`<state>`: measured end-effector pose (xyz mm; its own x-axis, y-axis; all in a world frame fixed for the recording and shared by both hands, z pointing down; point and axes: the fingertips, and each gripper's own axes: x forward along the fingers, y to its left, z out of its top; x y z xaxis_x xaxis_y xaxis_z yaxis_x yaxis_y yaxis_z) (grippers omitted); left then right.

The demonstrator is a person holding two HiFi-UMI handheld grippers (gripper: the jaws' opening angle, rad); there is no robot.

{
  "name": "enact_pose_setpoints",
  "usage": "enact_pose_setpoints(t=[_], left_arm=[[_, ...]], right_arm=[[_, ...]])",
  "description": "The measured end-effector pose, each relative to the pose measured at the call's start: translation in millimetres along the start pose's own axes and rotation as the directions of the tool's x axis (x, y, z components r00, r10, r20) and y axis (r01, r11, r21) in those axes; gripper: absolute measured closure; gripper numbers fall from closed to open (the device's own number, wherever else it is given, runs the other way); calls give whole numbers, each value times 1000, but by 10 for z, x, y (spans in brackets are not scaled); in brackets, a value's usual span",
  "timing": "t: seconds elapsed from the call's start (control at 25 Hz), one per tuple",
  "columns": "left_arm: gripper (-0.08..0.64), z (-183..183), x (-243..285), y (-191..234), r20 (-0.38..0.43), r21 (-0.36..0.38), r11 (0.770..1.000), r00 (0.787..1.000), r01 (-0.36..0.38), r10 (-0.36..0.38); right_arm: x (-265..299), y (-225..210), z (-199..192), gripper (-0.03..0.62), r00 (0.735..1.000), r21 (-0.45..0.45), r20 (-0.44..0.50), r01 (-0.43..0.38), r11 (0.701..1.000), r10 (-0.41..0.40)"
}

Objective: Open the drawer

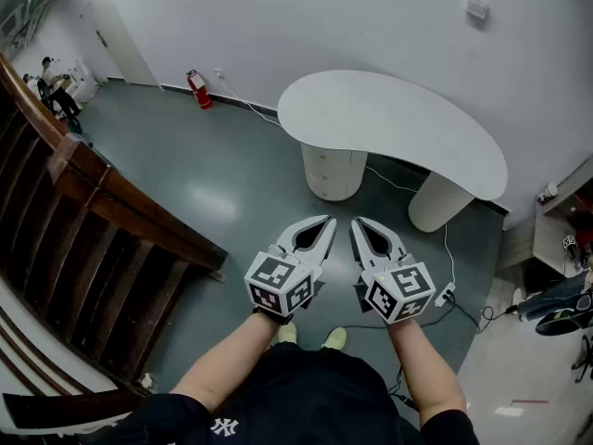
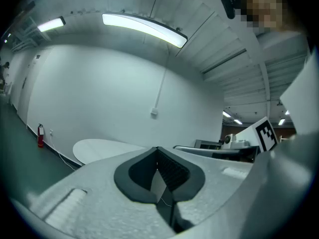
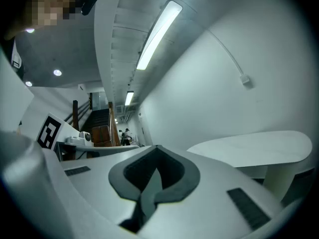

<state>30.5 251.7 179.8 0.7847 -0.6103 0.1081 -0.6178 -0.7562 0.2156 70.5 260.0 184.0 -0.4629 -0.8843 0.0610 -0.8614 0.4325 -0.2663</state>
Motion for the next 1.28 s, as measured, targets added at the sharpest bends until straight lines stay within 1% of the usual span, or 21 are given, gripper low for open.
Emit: enact_pose_setpoints(t=[0.4, 0.52, 0.6, 0.68, 0.72, 0.8, 0.84, 0.88, 0.92, 0.96, 1.08, 1.2, 1.28], left_arm=[[552, -22, 11, -195, -7, 2, 1000, 1000, -6, 6], [552, -84, 39, -238, -15, 5, 1000, 1000, -8, 9], [552, -115, 86, -218, -16, 2, 1000, 1000, -18, 18], [552, -151, 106, -194, -20, -9, 999, 999, -33, 33], [551, -171, 109, -184, -23, -16, 999, 999, -42, 42], [551, -192, 141, -142, -27, -23, 998, 998, -59, 58], [552, -192, 166, -108, -28, -23, 998, 998, -64, 64], [552, -190, 185, -72, -29, -23, 997, 997, -69, 68], [551, -193, 194, -38, -31, -23, 997, 997, -72, 71], [552, -201, 195, -10, -32, -23, 997, 997, -75, 75], [552, -260, 208, 48, -37, -29, 996, 996, -84, 83], [552, -321, 313, 110, -47, -33, 996, 996, -84, 82], [552, -357, 409, 193, -53, -35, 996, 995, -82, 80]], right_arm=[[-166, 13, 36, 578, 1000, 8, 4, -31, 999, 31], [-233, -23, 54, 577, 998, 50, 32, -64, 997, 63], [-258, -102, 89, 577, 994, 108, 62, -94, 990, 88], [-302, -169, 115, 577, 987, 206, 98, -144, 968, 126], [-332, -203, 132, 577, 981, 273, 126, -180, 945, 150], [-358, -321, 199, 577, 962, 410, 200, -254, 876, 186], [-348, -396, 244, 577, 955, 453, 230, -277, 848, 189], [-333, -461, 277, 577, 952, 472, 246, -283, 835, 183], [-319, -507, 283, 577, 953, 477, 250, -277, 834, 173], [-311, -534, 271, 577, 955, 474, 247, -265, 839, 163], [-305, -578, 215, 577, 963, 442, 230, -229, 867, 137], [-236, -664, 151, 577, 971, 414, 212, -195, 889, 114], [-136, -729, 89, 577, 978, 371, 184, -156, 915, 92]])
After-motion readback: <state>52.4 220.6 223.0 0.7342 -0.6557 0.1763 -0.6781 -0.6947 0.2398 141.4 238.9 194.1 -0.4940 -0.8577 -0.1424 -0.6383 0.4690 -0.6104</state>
